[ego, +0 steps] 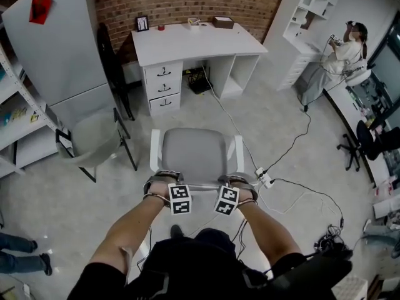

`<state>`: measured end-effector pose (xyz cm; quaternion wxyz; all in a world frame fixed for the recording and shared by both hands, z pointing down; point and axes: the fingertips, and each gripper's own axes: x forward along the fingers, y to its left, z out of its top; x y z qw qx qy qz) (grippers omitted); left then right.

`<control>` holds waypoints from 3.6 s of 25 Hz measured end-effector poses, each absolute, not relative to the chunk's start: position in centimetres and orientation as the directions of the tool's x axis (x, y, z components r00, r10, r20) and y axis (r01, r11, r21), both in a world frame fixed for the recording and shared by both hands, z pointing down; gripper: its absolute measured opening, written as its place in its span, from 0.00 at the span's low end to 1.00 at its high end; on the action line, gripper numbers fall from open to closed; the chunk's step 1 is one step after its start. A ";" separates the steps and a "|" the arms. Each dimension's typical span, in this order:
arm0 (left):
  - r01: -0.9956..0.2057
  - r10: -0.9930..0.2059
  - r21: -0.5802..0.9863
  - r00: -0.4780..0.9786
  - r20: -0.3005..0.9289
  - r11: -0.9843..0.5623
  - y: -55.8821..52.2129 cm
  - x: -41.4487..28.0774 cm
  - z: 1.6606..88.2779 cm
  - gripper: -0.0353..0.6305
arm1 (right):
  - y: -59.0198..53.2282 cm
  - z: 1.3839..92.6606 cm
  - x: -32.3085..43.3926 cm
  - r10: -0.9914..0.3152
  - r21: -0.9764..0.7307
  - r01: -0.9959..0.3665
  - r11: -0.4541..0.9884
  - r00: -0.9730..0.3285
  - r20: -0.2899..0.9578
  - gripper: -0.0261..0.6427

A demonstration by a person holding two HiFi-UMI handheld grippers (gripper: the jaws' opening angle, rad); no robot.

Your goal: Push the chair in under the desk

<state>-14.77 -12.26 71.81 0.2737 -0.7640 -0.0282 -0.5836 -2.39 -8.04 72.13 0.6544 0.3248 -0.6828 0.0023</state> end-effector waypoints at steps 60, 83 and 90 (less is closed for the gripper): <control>0.287 -0.273 -0.319 0.189 0.943 -0.903 -36.1 -1.0 73.6 0.15 | -32.3 73.1 12.2 -0.385 0.366 -0.398 0.841 0.035 0.922 0.18; 0.273 -0.282 -0.321 0.174 0.943 -0.907 -41.6 8.0 73.7 0.13 | -38.7 73.1 21.5 -0.421 0.402 -0.342 0.849 0.020 0.907 0.18; 0.289 -0.289 -0.338 0.199 0.936 -0.896 -44.1 10.6 73.9 0.12 | -41.2 73.2 24.1 -0.437 0.424 -0.335 0.841 0.040 0.898 0.18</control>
